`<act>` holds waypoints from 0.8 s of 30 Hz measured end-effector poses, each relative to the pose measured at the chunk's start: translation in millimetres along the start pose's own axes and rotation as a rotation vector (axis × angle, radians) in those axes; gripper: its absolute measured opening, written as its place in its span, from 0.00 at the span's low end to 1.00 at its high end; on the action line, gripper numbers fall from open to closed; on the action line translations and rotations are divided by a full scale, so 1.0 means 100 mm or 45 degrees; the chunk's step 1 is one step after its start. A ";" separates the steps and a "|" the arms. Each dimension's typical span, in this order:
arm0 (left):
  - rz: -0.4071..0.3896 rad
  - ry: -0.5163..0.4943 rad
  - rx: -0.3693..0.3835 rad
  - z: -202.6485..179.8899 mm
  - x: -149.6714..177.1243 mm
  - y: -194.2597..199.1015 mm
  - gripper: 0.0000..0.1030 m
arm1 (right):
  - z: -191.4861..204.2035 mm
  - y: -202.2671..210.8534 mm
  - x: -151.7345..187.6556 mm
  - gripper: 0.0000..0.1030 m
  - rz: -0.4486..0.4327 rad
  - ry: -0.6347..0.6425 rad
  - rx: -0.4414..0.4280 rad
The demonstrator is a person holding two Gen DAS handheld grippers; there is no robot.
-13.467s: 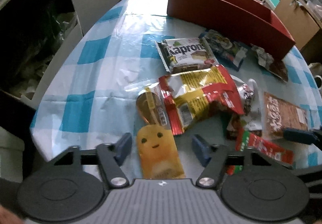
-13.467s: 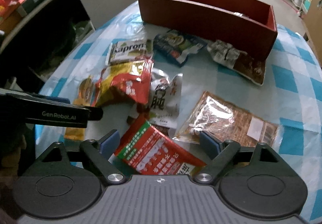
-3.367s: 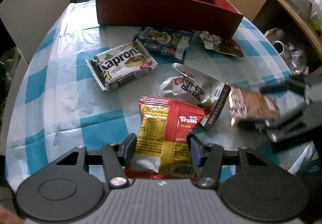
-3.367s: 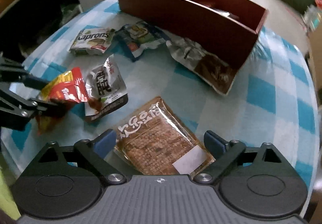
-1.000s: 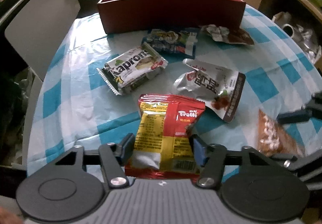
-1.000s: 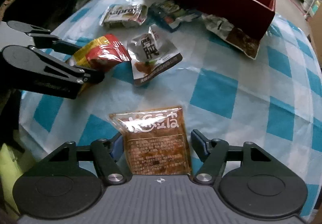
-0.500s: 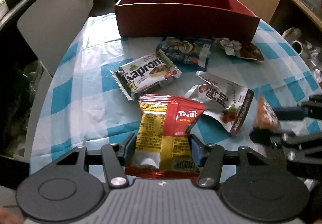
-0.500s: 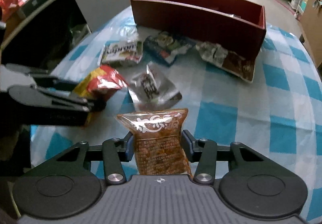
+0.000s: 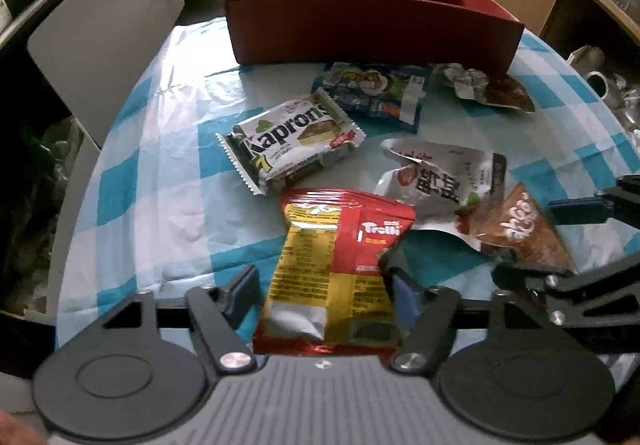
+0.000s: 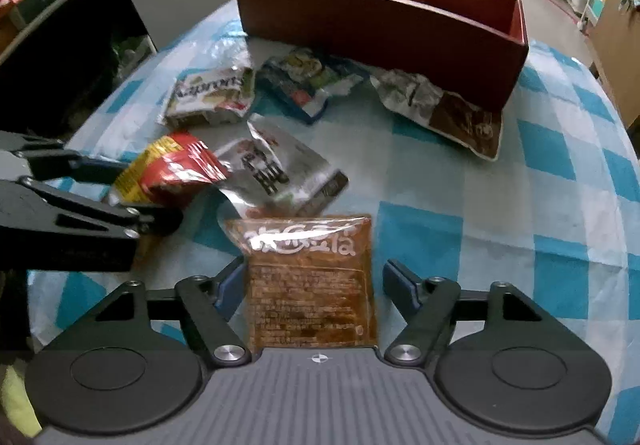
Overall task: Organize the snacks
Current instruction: 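Grasp the brown shredded-meat bag with the right tool while the left tool holds the Trolli pack, then carry both held packs over the red box with both tools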
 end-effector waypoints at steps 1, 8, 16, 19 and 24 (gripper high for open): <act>-0.005 -0.001 -0.007 0.01 0.00 -0.01 0.71 | 0.02 0.01 0.01 0.77 0.001 0.014 0.006; -0.044 -0.020 0.029 -0.05 -0.02 0.02 0.50 | 0.01 0.08 0.12 0.63 0.009 0.048 0.038; -0.046 0.030 0.014 -0.01 -0.07 0.12 0.44 | 0.03 0.14 0.04 0.54 -0.018 -0.005 -0.008; -0.067 0.061 0.047 -0.01 -0.13 0.20 0.44 | 0.03 0.17 -0.01 0.53 -0.036 -0.014 -0.010; -0.115 0.080 0.082 -0.07 -0.23 0.31 0.44 | 0.00 0.32 -0.14 0.53 -0.119 -0.051 -0.038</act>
Point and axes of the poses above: each gripper's, at about its wrist camera, not at the fingertips, and y roughly against the way its jaws point, z to its left, x to its underside, the point moved 9 cm from there along -y, roughly the way its jaws point, and after that the axes turned 3 degrees about y, right-handed, at the moved point
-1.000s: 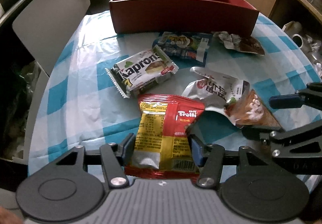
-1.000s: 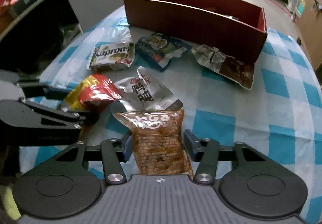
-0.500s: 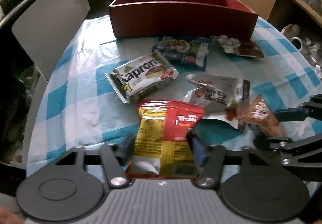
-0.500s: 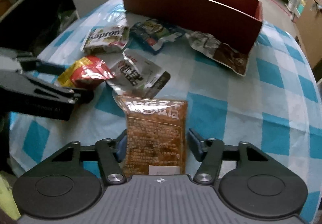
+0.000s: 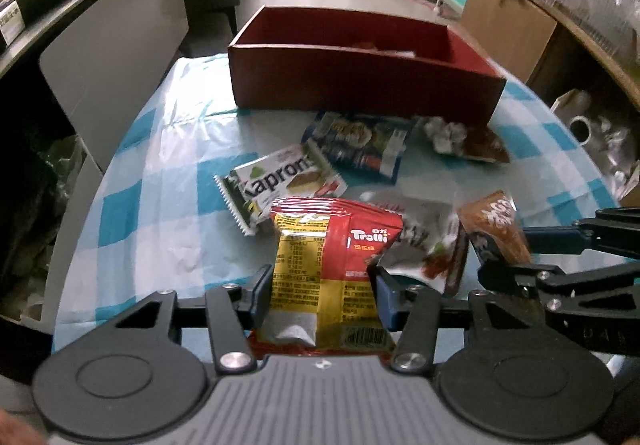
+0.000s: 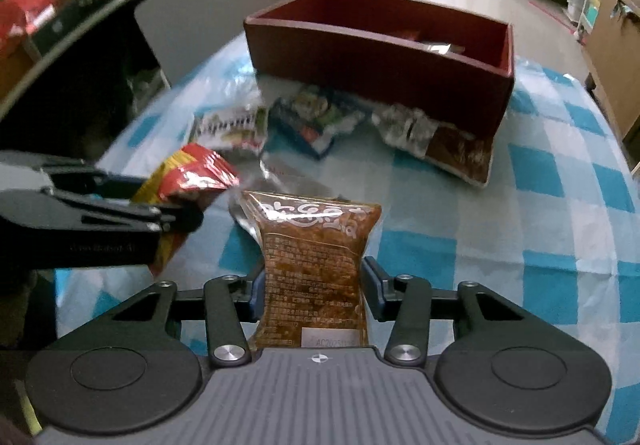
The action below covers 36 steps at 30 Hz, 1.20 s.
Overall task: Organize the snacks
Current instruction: 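Carry both held packs over the red box with both tools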
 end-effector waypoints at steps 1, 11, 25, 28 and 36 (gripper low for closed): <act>-0.001 0.001 0.004 -0.01 -0.01 0.00 0.44 | -0.02 0.02 -0.02 0.53 -0.011 -0.011 0.001; -0.084 0.000 -0.004 -0.15 -0.27 0.05 0.44 | -0.05 0.12 -0.36 0.53 -0.122 -0.054 -0.003; -0.185 0.053 -0.026 -0.14 -0.72 0.05 0.44 | -0.25 0.16 -0.73 0.53 -0.228 -0.114 0.034; -0.214 0.067 -0.041 -0.12 -0.86 0.05 0.44 | -0.30 0.14 -0.84 0.53 -0.252 -0.131 0.035; -0.268 0.086 -0.058 -0.09 -1.19 -0.02 0.44 | -0.42 0.08 -1.15 0.53 -0.313 -0.184 0.025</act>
Point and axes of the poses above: each gripper's, at about its wrist camera, not at the fingertips, and y roughly against the way its jaws point, z to its left, x to its underside, the point moved 9 cm from there along -y, roughly the way its jaws point, and after that the axes turned 3 degrees about y, right-handed, at the moved point
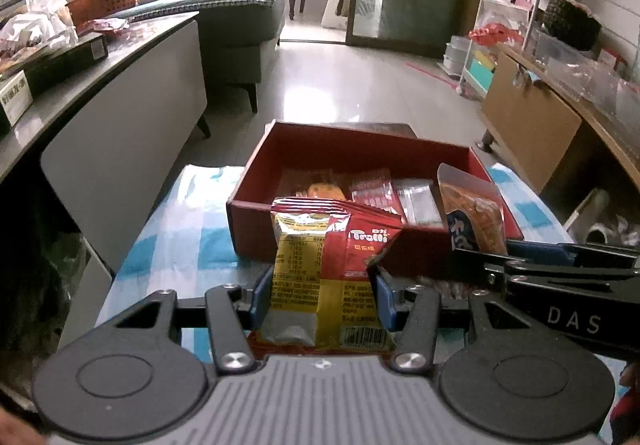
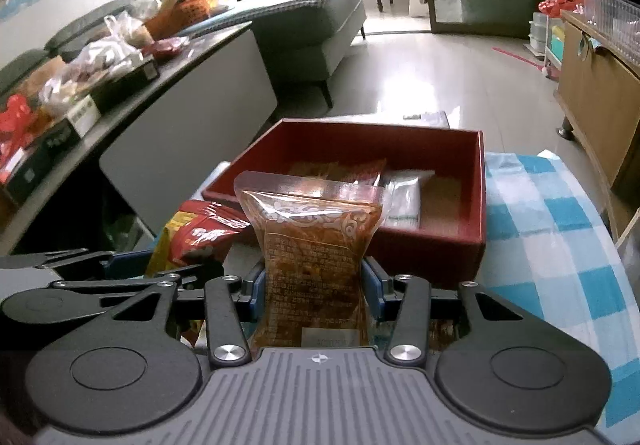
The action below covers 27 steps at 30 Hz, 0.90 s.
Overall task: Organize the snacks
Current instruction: 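Carry both held packs over the red box with both tools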
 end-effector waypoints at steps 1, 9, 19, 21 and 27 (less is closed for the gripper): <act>-0.007 -0.001 -0.002 0.00 -0.04 -0.02 0.44 | -0.01 -0.02 -0.03 0.53 -0.005 -0.005 0.001; -0.056 -0.006 -0.029 0.00 -0.30 -0.17 0.44 | -0.08 -0.15 -0.29 0.53 -0.038 -0.026 0.011; -0.083 -0.018 -0.059 -0.07 -0.57 -0.43 0.44 | -0.22 -0.37 -0.54 0.53 -0.051 -0.041 0.034; -0.085 -0.023 -0.066 -0.08 -0.63 -0.50 0.44 | -0.27 -0.42 -0.59 0.53 -0.051 -0.043 0.037; -0.084 -0.017 -0.091 -0.08 -0.75 -0.71 0.44 | -0.36 -0.60 -0.70 0.53 -0.043 -0.037 0.050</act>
Point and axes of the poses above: each gripper's, at about its wrist camera, not at the fingertips, and y roughly against the way its jaws point, z to its left, x to its underside, the point moved 9 cm from there along -y, roughly the way its jaws point, and after that the axes turned 3 degrees about y, right-handed, at the moved point
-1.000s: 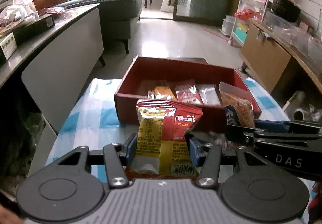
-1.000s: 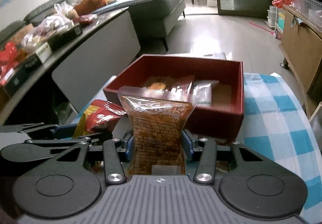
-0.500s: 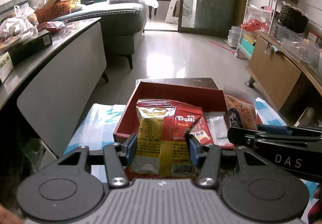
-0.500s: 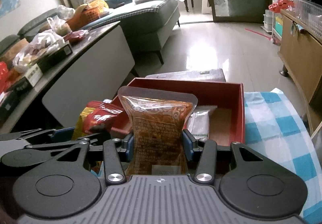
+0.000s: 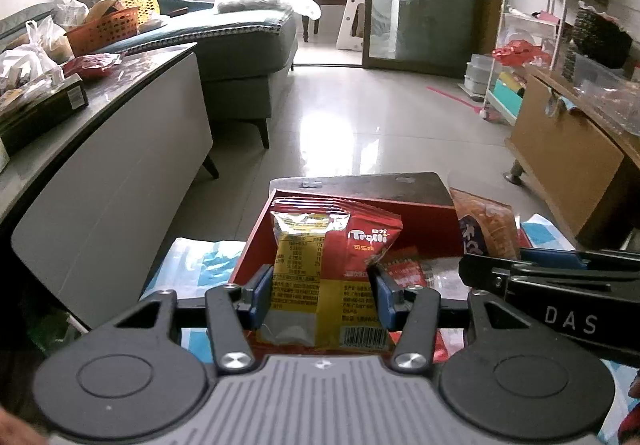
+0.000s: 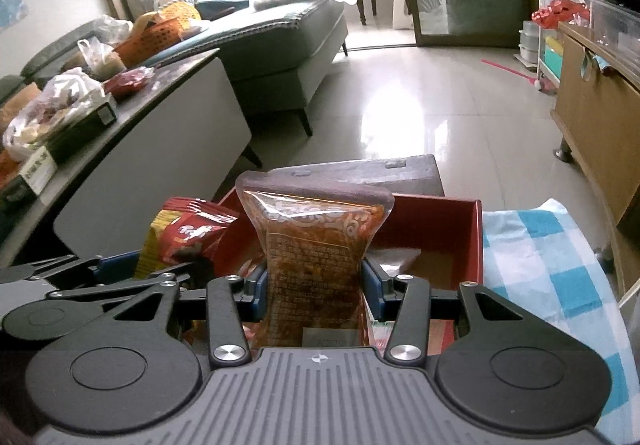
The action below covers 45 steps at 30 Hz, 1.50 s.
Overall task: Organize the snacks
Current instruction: 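Carry both held packs over the red box with both tools, then lower both tools into the red box and open them to release the packs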
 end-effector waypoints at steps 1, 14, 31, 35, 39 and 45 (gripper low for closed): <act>0.000 0.001 -0.005 0.00 -0.01 -0.03 0.44 | -0.01 -0.03 -0.02 0.53 0.002 0.003 0.002; 0.064 -0.050 -0.074 -0.01 0.03 -0.57 0.44 | -0.15 -0.55 -0.03 0.53 0.037 -0.011 -0.006; 0.115 -0.109 -0.140 -0.04 0.13 -0.72 0.52 | -0.27 -0.77 0.09 0.67 0.114 -0.011 0.066; 0.123 -0.095 -0.136 -0.01 0.15 -0.70 0.53 | -0.29 -0.74 0.06 0.69 0.106 -0.013 0.071; 0.132 -0.089 -0.140 0.00 0.15 -0.66 0.53 | -0.27 -0.73 0.07 0.71 0.108 -0.009 0.080; 0.119 -0.053 -0.127 0.05 0.13 -0.52 0.53 | -0.23 -0.65 0.02 0.72 0.099 0.003 0.081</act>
Point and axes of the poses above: each gripper's, at about its wrist camera, not at the fingertips, and y roughly against the way its jaws point, z to its left, x to its underside, the point moved 9 cm from there along -y, roughly the way its jaws point, and after that the axes turned 3 degrees about y, right-handed, at the moved point
